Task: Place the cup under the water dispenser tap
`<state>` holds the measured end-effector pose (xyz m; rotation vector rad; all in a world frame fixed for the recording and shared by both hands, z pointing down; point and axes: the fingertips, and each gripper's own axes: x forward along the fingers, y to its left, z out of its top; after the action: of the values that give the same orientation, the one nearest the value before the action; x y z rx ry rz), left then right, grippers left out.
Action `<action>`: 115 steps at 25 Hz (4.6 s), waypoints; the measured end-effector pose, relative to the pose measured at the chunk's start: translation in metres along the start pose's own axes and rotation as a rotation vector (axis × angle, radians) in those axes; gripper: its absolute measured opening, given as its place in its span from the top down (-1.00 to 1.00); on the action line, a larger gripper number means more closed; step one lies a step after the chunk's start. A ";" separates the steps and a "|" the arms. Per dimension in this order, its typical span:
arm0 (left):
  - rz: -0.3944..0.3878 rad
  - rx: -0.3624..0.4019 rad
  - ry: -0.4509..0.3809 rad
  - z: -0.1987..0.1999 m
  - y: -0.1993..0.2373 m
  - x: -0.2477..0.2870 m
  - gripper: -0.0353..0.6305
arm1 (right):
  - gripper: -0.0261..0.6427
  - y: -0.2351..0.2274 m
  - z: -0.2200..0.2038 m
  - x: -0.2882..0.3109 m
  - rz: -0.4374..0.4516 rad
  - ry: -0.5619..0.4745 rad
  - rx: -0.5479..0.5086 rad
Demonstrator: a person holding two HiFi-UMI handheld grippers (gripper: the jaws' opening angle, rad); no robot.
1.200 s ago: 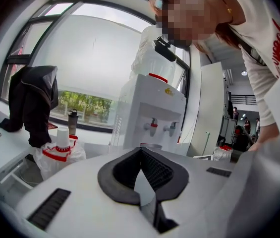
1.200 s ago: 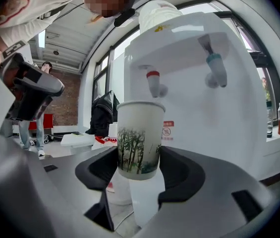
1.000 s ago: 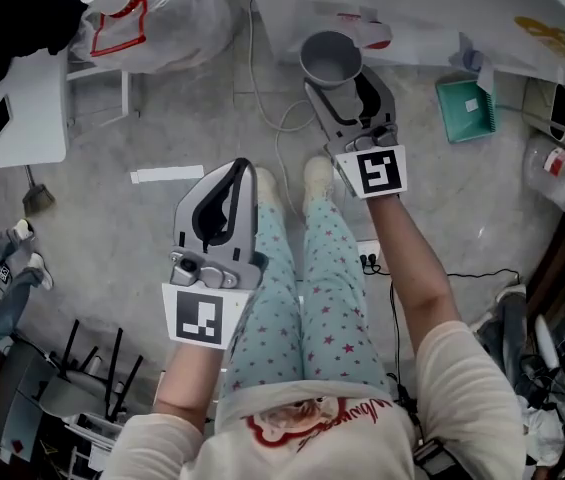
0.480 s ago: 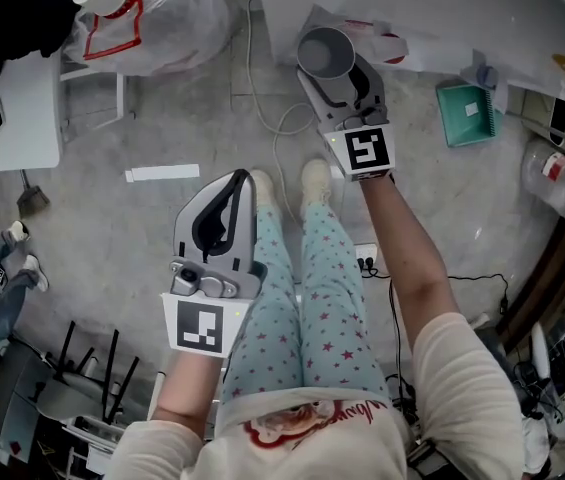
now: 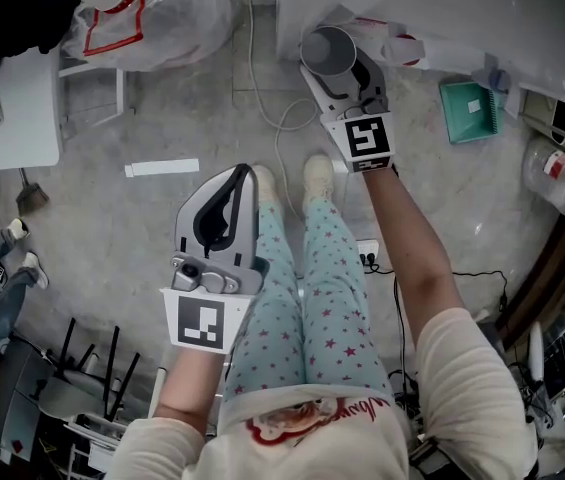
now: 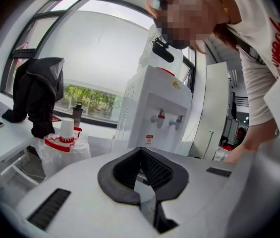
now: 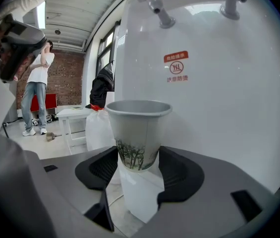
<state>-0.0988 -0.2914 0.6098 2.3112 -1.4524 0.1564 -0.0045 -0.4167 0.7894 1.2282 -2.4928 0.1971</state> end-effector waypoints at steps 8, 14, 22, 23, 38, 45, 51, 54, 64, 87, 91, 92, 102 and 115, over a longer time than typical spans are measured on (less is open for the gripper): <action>-0.008 -0.002 0.007 0.000 0.001 0.002 0.83 | 0.12 0.000 -0.003 0.002 -0.012 0.036 -0.015; -0.018 -0.002 0.022 -0.003 -0.002 0.002 0.83 | 0.09 0.002 -0.006 0.002 -0.010 0.059 -0.018; -0.015 0.006 0.041 -0.009 0.001 0.003 0.83 | -0.02 -0.003 -0.018 -0.009 -0.042 0.084 0.005; -0.015 0.006 0.040 -0.008 0.001 0.003 0.83 | -0.02 -0.003 -0.017 -0.012 -0.042 0.080 0.017; -0.073 0.065 -0.009 0.057 -0.039 0.002 0.83 | -0.02 0.003 0.087 -0.128 -0.095 -0.029 0.122; -0.113 0.079 -0.063 0.105 -0.072 0.000 0.83 | 0.14 0.008 0.212 -0.174 -0.152 -0.214 0.108; -0.123 0.094 -0.081 0.150 -0.099 -0.021 0.83 | 0.68 0.017 0.284 -0.227 -0.182 -0.254 0.127; -0.145 0.125 -0.077 0.169 -0.115 -0.029 0.83 | 0.82 0.014 0.309 -0.244 -0.173 -0.254 0.110; -0.158 0.135 -0.129 0.235 -0.161 -0.049 0.83 | 0.85 0.019 0.373 -0.285 -0.064 -0.284 0.074; -0.172 0.233 -0.250 0.270 -0.191 -0.130 0.83 | 0.85 0.066 0.405 -0.342 -0.043 -0.346 0.038; -0.196 0.236 -0.236 0.252 -0.189 -0.185 0.83 | 0.85 0.110 0.399 -0.372 -0.100 -0.354 0.048; -0.198 0.233 -0.233 0.247 -0.187 -0.201 0.83 | 0.85 0.122 0.398 -0.380 -0.116 -0.360 0.048; -0.305 0.227 -0.198 0.194 -0.204 -0.326 0.83 | 0.85 0.218 0.364 -0.482 -0.267 -0.344 0.085; -0.303 0.257 -0.227 0.167 -0.260 -0.390 0.83 | 0.85 0.236 0.349 -0.573 -0.299 -0.402 0.067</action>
<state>-0.0651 0.0686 0.2674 2.8053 -1.2188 -0.0087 0.0428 0.0559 0.2594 1.8002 -2.5937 -0.0495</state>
